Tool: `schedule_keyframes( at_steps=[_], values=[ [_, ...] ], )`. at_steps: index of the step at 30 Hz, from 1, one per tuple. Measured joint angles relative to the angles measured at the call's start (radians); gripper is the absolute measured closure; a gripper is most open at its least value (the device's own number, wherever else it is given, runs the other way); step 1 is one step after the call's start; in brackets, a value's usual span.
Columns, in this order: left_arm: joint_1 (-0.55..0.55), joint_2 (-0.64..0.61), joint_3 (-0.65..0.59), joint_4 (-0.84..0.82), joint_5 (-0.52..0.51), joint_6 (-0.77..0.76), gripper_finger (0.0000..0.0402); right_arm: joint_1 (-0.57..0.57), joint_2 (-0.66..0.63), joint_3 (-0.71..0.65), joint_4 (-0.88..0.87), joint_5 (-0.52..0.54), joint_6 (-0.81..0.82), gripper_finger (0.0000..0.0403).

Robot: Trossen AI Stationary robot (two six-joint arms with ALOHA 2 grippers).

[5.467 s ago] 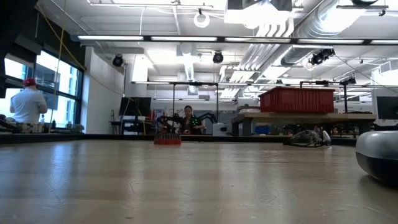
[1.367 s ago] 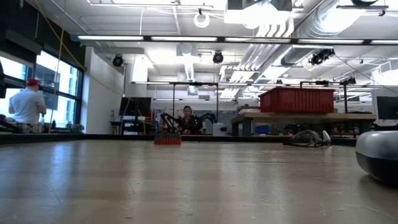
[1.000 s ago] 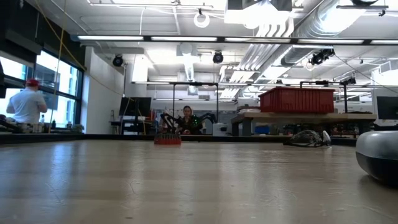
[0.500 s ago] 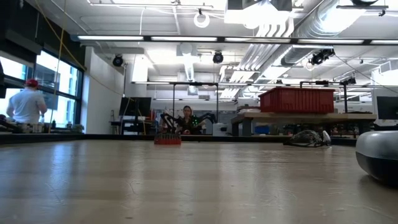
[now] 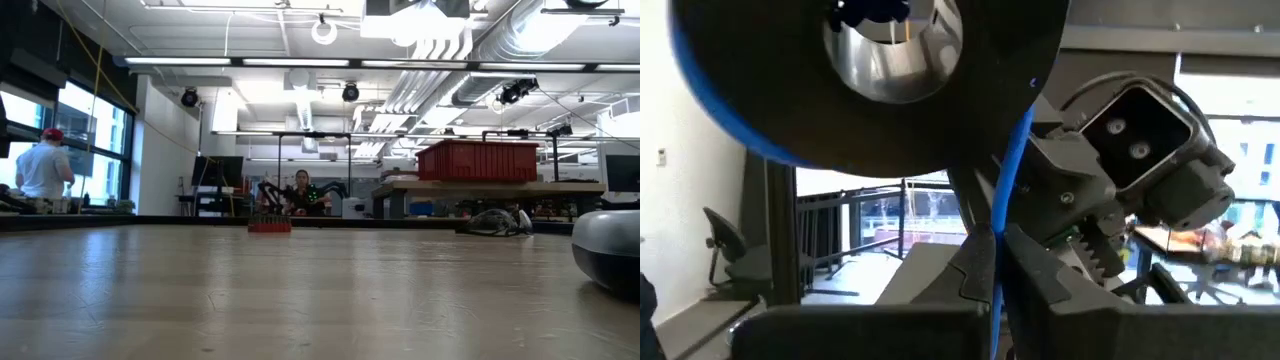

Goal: Coil cords
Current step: Coil the blue wire onto the spool

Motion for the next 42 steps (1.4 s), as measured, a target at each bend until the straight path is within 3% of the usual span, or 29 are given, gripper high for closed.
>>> schedule_keyframes(
  at_steps=[5,15,29,42],
  values=[
    [0.012,0.003,0.000,0.014,0.012,-0.016,0.0401,0.005,0.000,0.000,-0.027,-0.010,0.073,0.0402],
    [0.090,0.005,0.000,0.022,0.134,-0.001,0.0401,0.031,-0.022,0.002,-0.058,-0.037,0.106,0.0402],
    [0.215,0.010,0.000,0.022,0.155,0.057,0.0401,0.032,-0.033,0.003,-0.081,-0.055,0.140,0.0403],
    [0.319,0.010,0.000,0.017,0.215,0.009,0.0401,0.019,-0.067,0.003,-0.186,-0.057,0.162,0.0403]
  ],
)
